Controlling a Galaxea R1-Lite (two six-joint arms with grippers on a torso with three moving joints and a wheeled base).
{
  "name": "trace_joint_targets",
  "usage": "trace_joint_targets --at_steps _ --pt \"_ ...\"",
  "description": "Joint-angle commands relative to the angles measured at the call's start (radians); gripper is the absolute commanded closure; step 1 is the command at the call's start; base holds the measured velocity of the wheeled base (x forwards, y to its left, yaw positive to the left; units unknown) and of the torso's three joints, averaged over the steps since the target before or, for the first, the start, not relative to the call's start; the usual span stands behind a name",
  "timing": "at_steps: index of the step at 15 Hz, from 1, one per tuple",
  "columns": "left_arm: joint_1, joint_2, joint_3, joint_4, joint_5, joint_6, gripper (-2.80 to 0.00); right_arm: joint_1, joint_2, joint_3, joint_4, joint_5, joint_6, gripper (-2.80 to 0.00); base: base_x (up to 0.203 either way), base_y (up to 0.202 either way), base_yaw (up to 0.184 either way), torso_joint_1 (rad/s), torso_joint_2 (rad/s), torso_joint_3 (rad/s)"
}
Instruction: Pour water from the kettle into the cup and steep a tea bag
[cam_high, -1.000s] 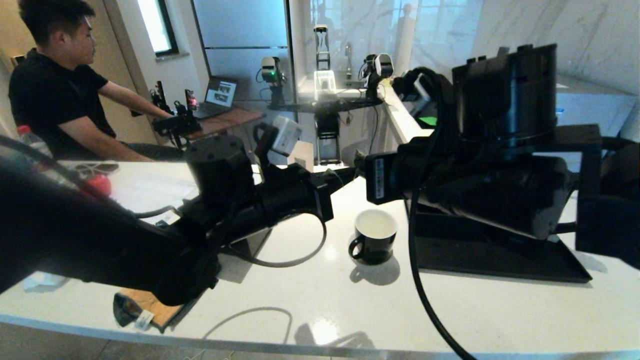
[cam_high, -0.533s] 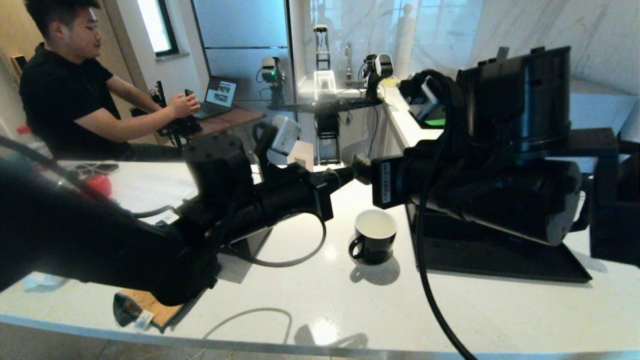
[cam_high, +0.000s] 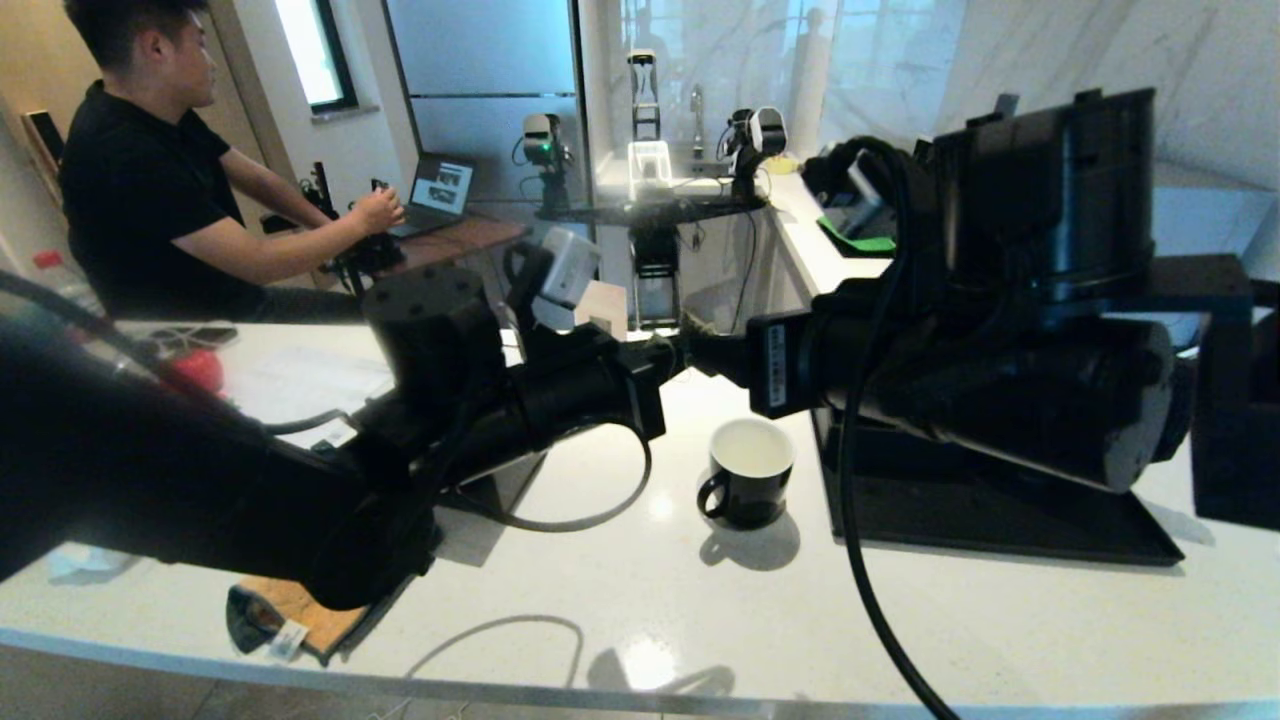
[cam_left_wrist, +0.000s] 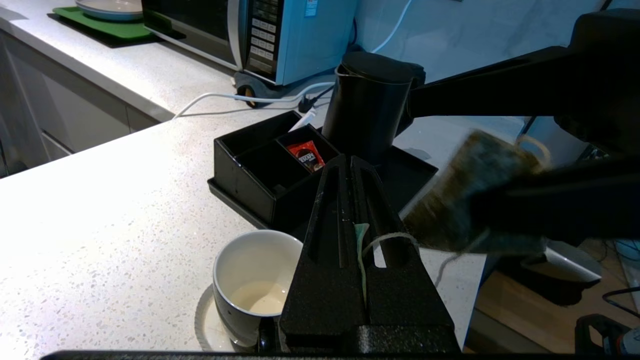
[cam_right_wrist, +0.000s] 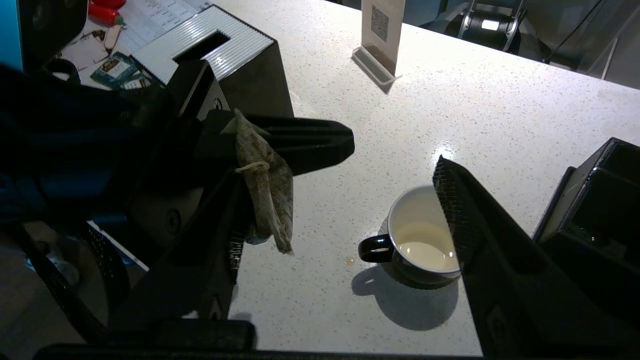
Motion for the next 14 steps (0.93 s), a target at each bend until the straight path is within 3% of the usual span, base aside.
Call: trace_joint_targets --at_steps 1,14 --pt "0.002 -0.002 0.000 -0.007 -0.003 -0.002 0.00 0.000 -0.008 0.023 -0.005 -0.001 -0.016 -2.80 0.000 0.000 0.000 0.000 0.00 0.000" --pt "0.002 -0.002 -0.005 -0.007 -0.003 -0.002 0.00 0.000 -0.064 0.129 -0.005 -0.001 -0.038 -2.80 0.000 0.000 0.000 0.000 0.00 0.000"
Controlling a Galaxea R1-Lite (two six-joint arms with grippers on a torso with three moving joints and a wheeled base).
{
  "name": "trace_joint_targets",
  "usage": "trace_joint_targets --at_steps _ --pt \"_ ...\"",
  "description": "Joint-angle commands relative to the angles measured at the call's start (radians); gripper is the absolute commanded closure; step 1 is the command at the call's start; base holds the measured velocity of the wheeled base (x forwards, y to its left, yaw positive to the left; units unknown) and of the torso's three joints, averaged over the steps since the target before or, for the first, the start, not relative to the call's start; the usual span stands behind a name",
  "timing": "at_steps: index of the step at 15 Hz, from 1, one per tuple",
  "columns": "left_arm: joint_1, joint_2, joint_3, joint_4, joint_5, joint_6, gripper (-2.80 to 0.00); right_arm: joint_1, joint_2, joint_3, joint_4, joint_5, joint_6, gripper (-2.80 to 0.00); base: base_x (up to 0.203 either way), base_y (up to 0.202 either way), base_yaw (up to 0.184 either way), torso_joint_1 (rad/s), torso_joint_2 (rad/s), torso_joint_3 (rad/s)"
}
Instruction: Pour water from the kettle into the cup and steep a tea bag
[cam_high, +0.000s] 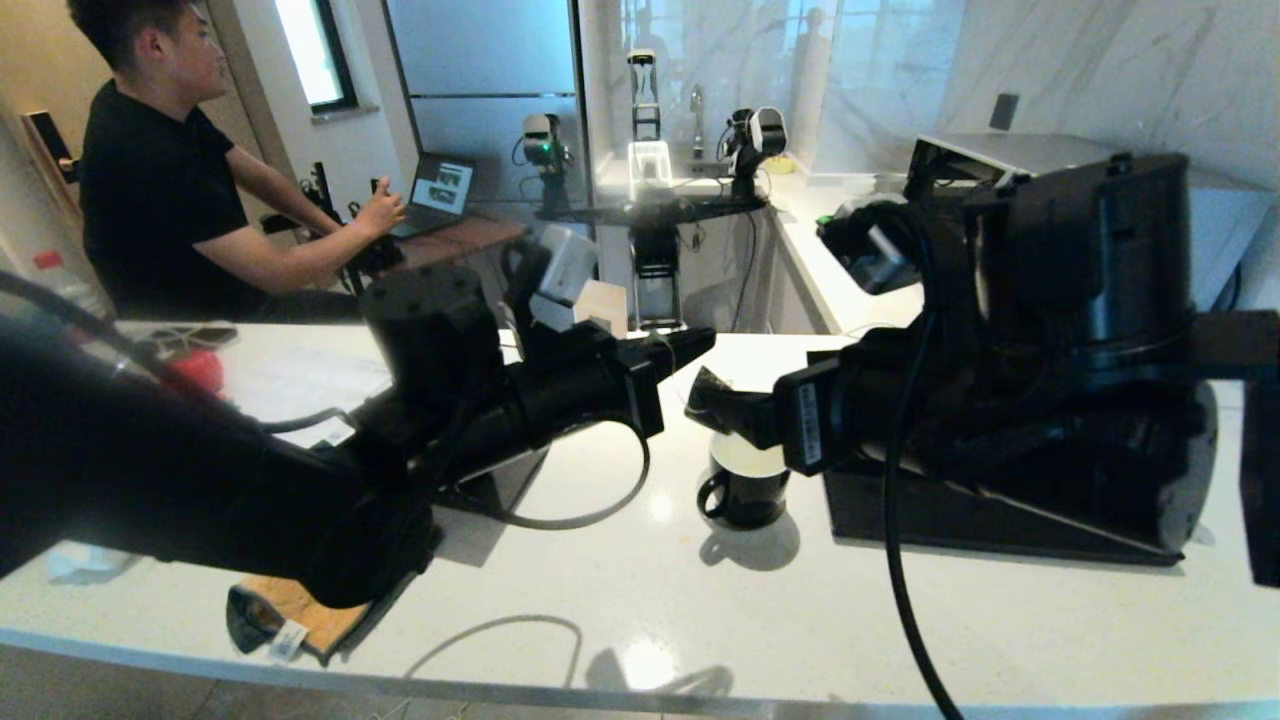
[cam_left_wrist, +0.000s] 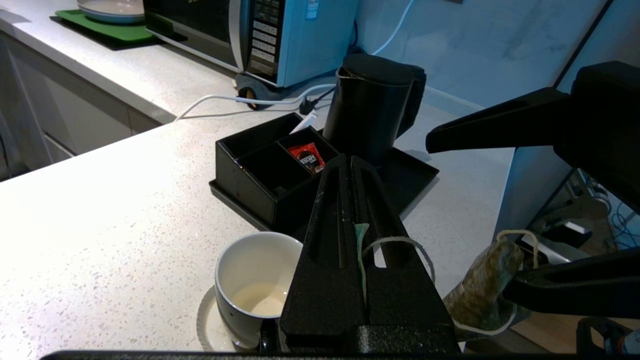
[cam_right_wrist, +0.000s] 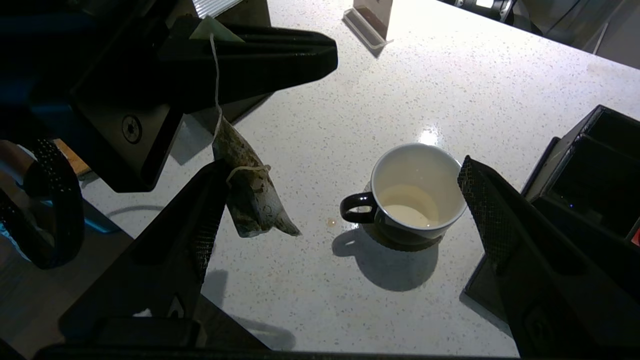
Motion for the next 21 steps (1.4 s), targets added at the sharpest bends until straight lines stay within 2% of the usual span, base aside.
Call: trace_joint_targets --at_steps 1,9,19,21 --pt "0.000 0.000 -0.002 -0.007 -0.002 -0.002 0.00 0.002 -0.012 0.009 0.003 -0.002 0.001 -2.80 0.000 0.000 0.000 0.000 0.00 0.000" --pt "-0.001 0.000 -0.001 -0.007 -0.002 -0.002 0.00 0.002 -0.066 0.108 -0.001 -0.003 -0.002 -2.80 0.000 0.000 0.000 0.000 0.00 0.000" --pt "-0.001 0.000 0.004 -0.013 -0.001 -0.004 0.00 -0.007 -0.050 0.065 -0.071 -0.024 0.004 -2.80 0.000 0.000 0.000 0.000 0.00 0.000" --pt "-0.003 0.000 0.004 -0.011 -0.001 -0.002 0.00 -0.020 -0.050 0.066 -0.090 -0.053 0.004 -2.80 0.000 0.000 0.000 0.000 0.00 0.000"
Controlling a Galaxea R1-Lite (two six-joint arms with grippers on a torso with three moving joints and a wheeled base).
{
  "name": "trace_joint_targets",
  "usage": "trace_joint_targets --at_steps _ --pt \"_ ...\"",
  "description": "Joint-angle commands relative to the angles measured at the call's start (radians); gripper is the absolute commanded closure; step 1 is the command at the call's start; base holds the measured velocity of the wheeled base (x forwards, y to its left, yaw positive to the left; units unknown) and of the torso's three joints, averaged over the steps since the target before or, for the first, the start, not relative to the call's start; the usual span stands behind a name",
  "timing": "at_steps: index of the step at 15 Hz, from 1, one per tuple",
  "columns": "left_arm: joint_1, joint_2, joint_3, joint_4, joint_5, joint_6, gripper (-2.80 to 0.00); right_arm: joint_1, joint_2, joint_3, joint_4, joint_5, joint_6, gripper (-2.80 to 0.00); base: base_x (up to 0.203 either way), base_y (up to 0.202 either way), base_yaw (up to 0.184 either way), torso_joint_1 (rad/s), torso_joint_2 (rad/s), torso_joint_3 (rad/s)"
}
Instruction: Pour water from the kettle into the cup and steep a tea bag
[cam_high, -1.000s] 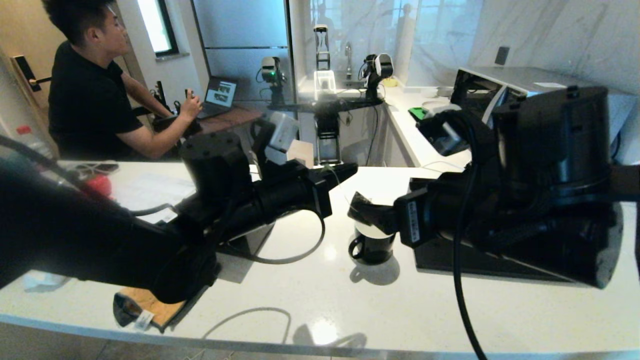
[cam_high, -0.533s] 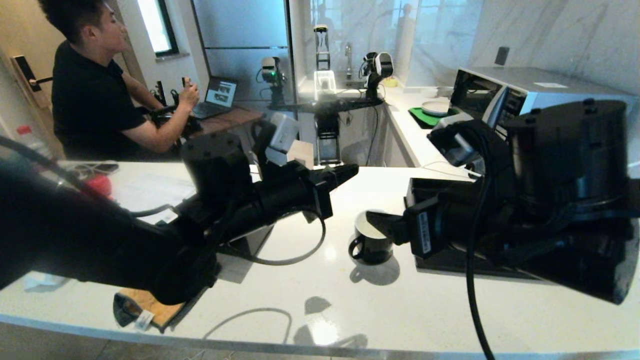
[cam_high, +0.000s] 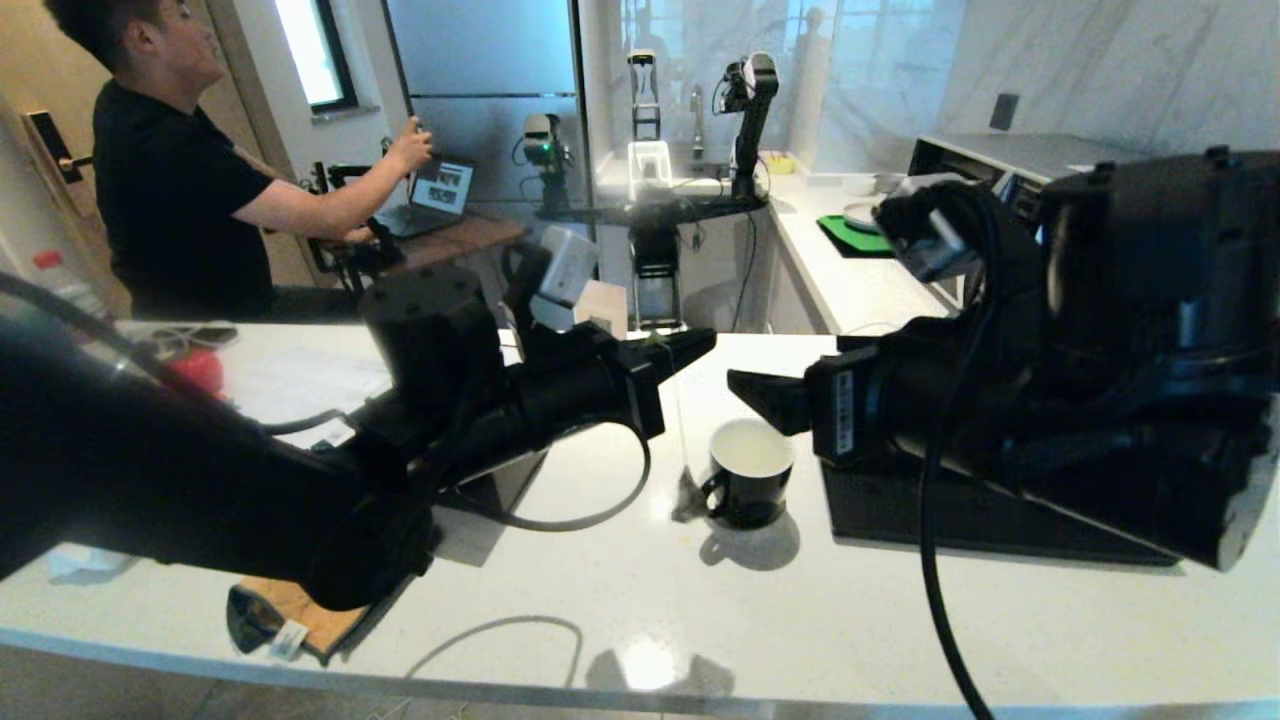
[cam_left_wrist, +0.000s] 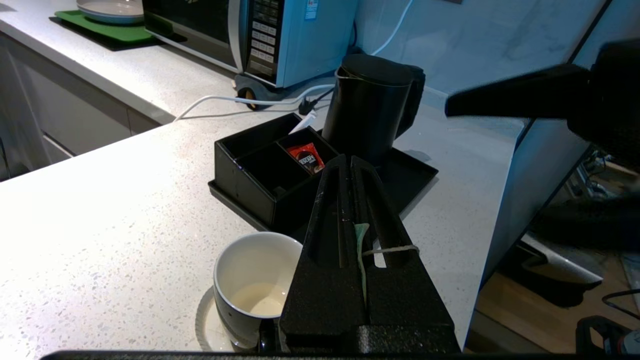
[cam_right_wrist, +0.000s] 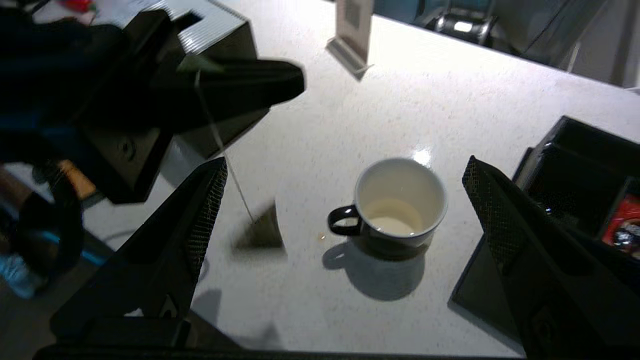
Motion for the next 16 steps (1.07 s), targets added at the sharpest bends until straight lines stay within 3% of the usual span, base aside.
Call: trace_joint_targets --at_steps 1,3,4,11,16 --pt "0.000 0.000 0.000 -0.006 -0.003 -0.002 0.00 -0.015 0.004 -0.001 -0.006 -0.047 0.000 -2.80 0.000 0.000 0.000 0.000 0.00 0.000" --pt "0.000 -0.006 0.001 -0.006 -0.003 -0.002 0.00 -0.034 0.009 0.003 -0.028 -0.118 0.001 -2.80 0.000 0.000 0.000 0.000 0.00 0.000" --pt "0.000 -0.007 0.005 -0.006 -0.003 -0.002 0.00 -0.048 0.010 0.008 -0.044 -0.137 0.000 0.00 0.000 0.000 0.000 0.000 0.00 0.000" --pt "-0.002 -0.023 0.006 -0.006 0.000 -0.002 0.00 -0.230 -0.024 0.012 -0.085 -0.187 -0.006 0.00 0.000 0.000 0.000 0.000 0.00 0.000" --pt "-0.005 -0.033 0.007 -0.004 0.002 -0.002 0.00 -0.430 -0.029 0.087 -0.334 -0.181 -0.068 0.00 0.000 0.000 0.000 0.000 0.00 0.000"
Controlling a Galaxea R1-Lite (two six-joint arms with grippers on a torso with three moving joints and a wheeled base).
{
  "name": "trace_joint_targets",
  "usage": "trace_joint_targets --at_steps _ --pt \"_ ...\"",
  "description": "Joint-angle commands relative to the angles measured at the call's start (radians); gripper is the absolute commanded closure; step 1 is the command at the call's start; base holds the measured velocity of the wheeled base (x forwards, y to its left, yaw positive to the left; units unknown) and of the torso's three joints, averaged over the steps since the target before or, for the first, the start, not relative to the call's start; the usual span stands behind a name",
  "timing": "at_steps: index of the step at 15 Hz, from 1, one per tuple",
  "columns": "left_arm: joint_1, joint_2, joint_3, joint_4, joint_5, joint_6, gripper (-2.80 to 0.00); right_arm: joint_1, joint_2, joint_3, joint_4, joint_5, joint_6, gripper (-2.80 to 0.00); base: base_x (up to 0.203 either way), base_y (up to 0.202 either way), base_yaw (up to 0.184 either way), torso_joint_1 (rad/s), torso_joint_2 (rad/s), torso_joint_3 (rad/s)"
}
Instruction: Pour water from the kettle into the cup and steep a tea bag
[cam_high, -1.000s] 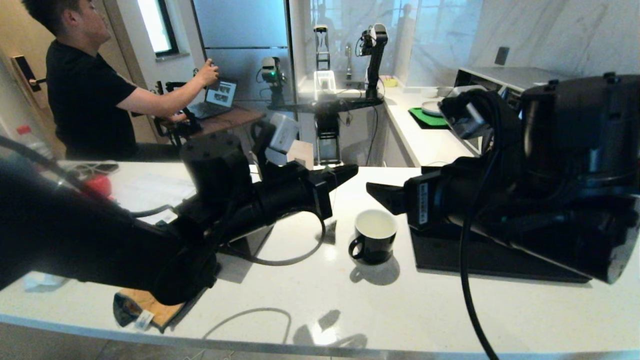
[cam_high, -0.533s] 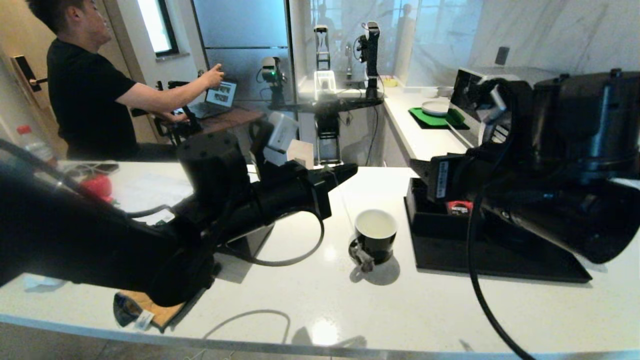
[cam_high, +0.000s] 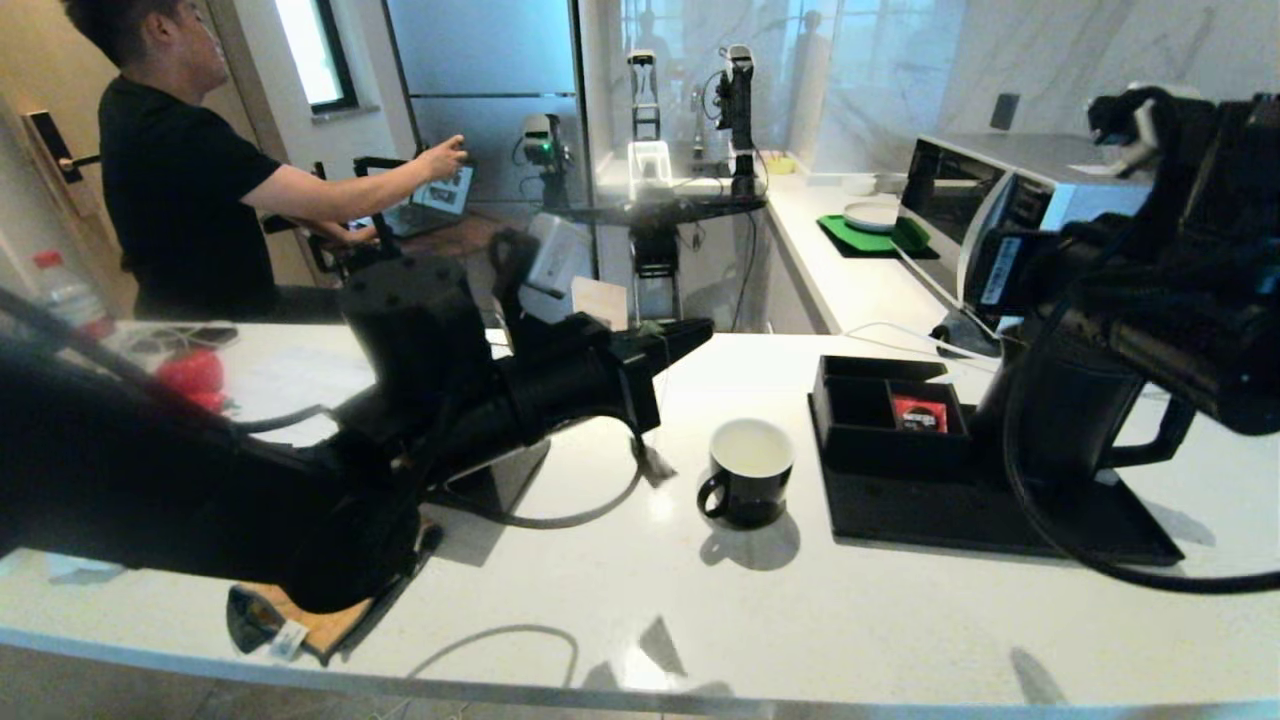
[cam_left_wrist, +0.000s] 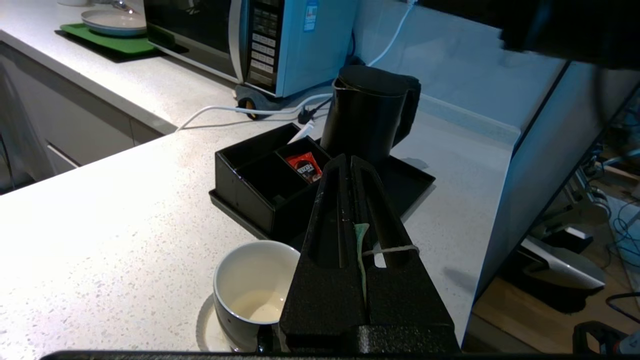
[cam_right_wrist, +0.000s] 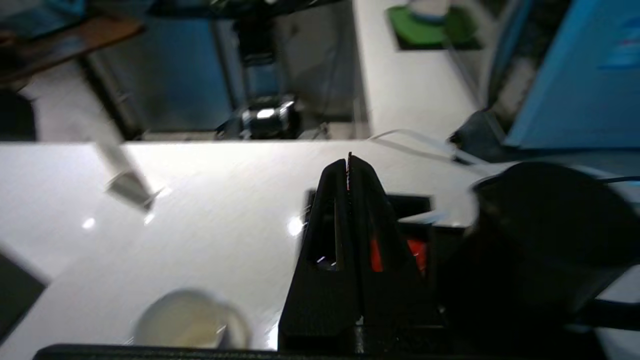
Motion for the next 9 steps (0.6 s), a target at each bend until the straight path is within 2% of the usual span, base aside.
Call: trace_joint_targets --at_steps 1,6,9 --pt "-0.005 -0.003 0.000 -0.007 -0.002 -0.002 0.00 -0.097 -0.009 0.083 -0.163 0.002 -0.040 0.00 0.000 0.000 0.000 0.000 0.00 0.000" --pt "-0.010 -0.006 0.000 -0.007 0.002 -0.002 0.00 -0.226 -0.113 0.344 -0.427 0.007 -0.131 0.00 0.000 0.000 0.000 0.000 0.00 0.000" --pt "-0.020 -0.005 0.000 -0.008 0.005 -0.002 0.00 -0.362 -0.247 0.503 -0.487 0.009 -0.159 0.00 0.000 0.000 0.000 0.000 0.00 0.000"
